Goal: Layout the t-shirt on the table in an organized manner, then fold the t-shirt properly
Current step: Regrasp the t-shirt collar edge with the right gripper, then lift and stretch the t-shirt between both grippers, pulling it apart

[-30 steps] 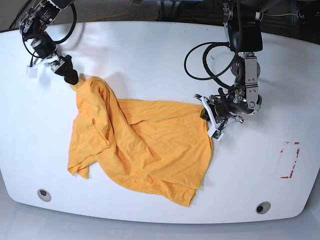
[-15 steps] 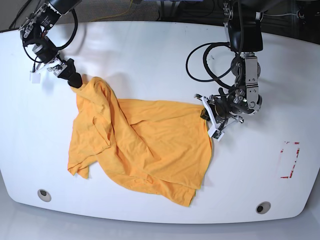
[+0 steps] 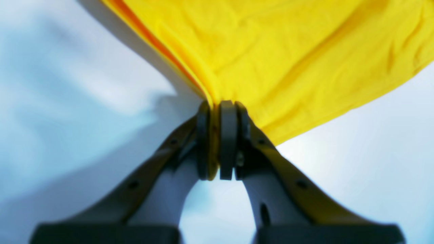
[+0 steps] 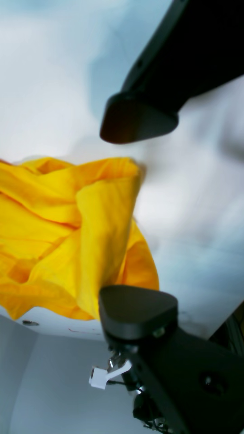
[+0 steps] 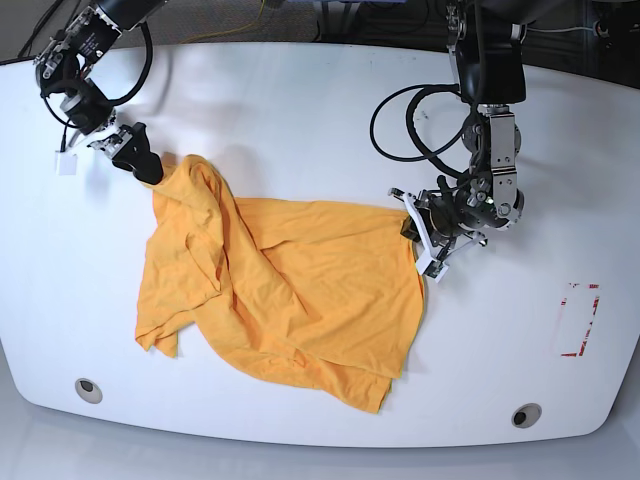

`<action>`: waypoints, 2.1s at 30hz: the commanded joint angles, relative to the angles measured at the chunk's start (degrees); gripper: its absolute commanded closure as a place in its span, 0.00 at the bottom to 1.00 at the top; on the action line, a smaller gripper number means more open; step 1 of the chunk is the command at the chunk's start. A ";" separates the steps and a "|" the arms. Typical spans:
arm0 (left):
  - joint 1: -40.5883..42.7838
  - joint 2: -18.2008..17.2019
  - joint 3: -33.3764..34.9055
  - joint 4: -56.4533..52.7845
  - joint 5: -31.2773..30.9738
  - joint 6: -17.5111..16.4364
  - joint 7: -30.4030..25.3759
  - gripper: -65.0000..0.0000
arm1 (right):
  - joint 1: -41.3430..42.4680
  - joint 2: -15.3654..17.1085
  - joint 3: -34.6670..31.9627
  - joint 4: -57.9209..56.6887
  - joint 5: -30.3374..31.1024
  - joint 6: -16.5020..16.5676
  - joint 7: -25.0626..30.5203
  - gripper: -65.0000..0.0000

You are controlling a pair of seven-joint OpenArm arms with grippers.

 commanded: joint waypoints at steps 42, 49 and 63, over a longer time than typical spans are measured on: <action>-0.42 -0.10 0.07 0.34 1.33 -0.17 1.64 0.95 | 0.55 -2.72 -3.35 1.28 1.78 0.12 -0.96 0.85; -0.42 -0.10 0.07 0.34 1.33 -0.17 1.64 0.95 | 0.55 -2.36 -3.35 4.27 1.78 0.12 -0.96 1.00; -0.24 -0.27 0.07 9.48 1.42 -0.17 1.64 0.95 | 0.37 0.80 -3.18 14.99 1.43 0.12 -0.87 1.00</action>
